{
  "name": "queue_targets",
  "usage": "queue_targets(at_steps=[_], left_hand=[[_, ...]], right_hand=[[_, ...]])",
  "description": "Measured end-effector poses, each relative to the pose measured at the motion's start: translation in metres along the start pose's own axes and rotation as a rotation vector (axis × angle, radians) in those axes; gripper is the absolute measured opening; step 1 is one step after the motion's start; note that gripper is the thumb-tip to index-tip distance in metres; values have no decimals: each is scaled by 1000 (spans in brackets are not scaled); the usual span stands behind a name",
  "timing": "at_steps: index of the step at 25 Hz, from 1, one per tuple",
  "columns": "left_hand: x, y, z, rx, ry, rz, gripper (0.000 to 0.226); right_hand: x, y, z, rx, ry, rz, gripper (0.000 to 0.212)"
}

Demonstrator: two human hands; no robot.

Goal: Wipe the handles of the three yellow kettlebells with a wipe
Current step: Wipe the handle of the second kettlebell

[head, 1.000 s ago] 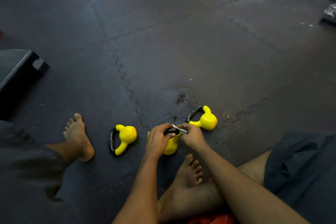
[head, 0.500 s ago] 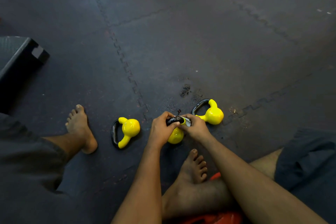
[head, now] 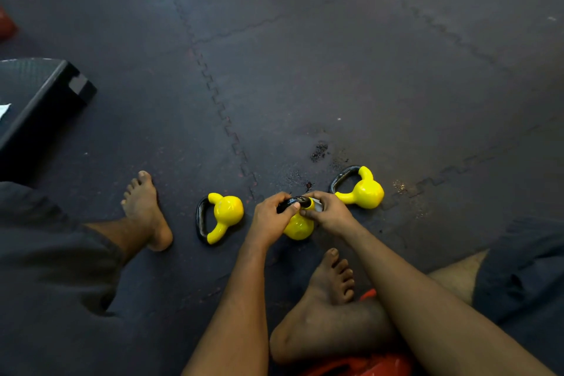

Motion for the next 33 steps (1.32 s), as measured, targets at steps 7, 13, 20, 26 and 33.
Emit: queue_targets(at_steps=[7, 13, 20, 26, 33], left_hand=[[-6, 4, 4, -13, 46, 118, 26], [-7, 5, 5, -52, -12, 121, 24], [-5, 4, -1, -37, 19, 74, 19], [-2, 6, -5, -63, 4, 90, 20], [-5, 9, -4, -24, 41, 53, 16]], right_hand=[[16, -2, -11, -34, 313, -75, 28], [5, 2, -3, -23, 54, -26, 30], [18, 0, -14, -86, 323, -158, 31], [5, -8, -10, -8, 88, -63, 32], [16, -9, -18, -72, 366, -174, 29]])
Point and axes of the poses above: each hand's wrist, its own z-axis towards the middle knuckle, its own x-axis out of the back of the hand, y = z × x, the point moved 6 cm from there along z, towards the middle knuckle, and after that the axes turned 5 degrees about z, right-handed, at the moved point
